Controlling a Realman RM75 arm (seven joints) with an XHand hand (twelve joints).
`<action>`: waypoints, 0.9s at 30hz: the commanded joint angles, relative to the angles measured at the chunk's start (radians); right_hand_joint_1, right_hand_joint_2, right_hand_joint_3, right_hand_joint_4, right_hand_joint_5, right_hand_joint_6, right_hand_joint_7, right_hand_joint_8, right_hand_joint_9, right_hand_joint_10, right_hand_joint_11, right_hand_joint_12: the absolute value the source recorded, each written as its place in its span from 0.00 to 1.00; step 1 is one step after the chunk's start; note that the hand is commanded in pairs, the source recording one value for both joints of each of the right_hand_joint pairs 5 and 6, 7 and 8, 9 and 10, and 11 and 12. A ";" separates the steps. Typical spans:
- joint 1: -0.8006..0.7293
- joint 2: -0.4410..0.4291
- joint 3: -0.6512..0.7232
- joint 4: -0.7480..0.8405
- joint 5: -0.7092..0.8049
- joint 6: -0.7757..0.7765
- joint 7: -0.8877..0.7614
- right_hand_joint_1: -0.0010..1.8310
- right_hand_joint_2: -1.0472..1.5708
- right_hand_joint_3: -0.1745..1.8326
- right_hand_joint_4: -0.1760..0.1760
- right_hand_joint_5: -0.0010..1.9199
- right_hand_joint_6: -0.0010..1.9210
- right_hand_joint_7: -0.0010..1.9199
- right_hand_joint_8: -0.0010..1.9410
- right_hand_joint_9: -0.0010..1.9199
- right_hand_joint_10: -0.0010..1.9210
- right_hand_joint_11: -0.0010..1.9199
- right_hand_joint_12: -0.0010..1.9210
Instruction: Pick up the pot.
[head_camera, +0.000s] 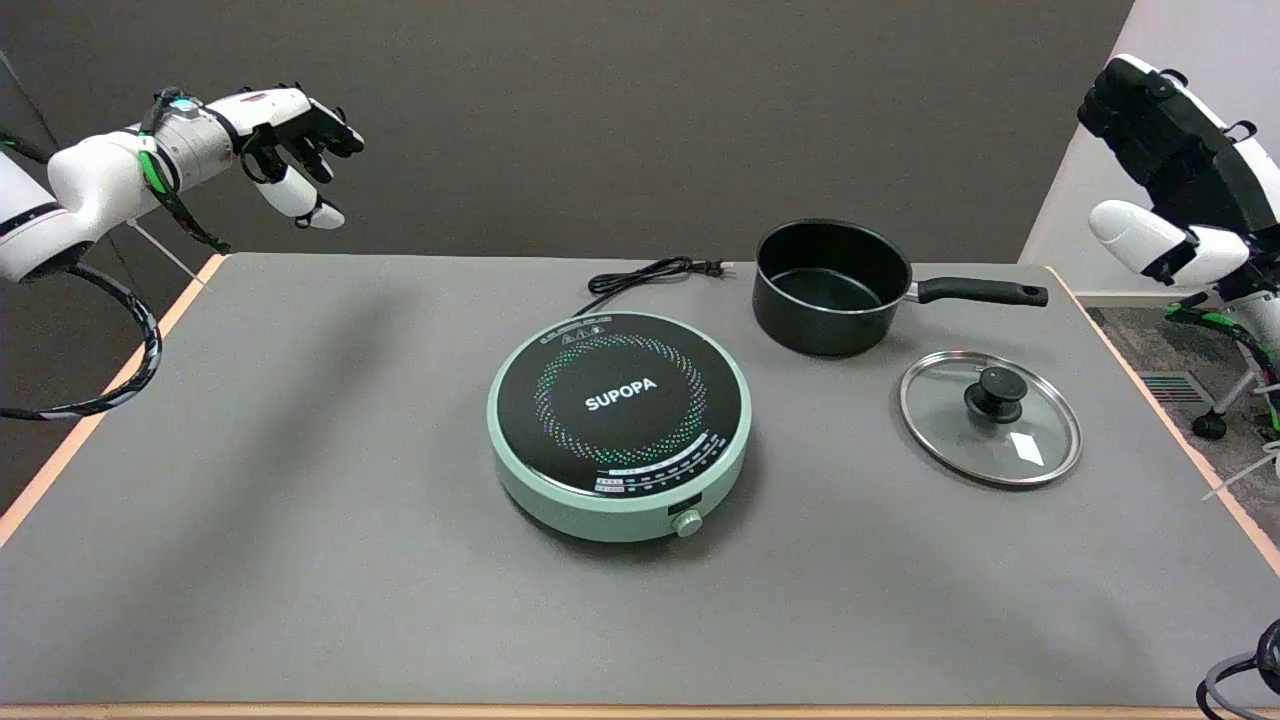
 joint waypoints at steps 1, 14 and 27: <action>-0.005 -0.002 0.006 0.010 0.000 0.000 -0.046 0.52 0.52 0.52 0.00 0.09 0.09 0.09 0.09 0.09 0.09 0.09 0.09; -0.006 0.060 -0.094 0.049 -0.005 0.174 -0.421 0.62 0.35 0.55 0.00 0.04 0.04 0.04 0.04 0.04 0.04 0.04 0.04; -0.004 0.156 -0.310 0.275 -0.012 0.756 -0.710 0.67 0.18 0.60 0.01 0.03 0.03 0.03 0.03 0.03 0.03 0.03 0.03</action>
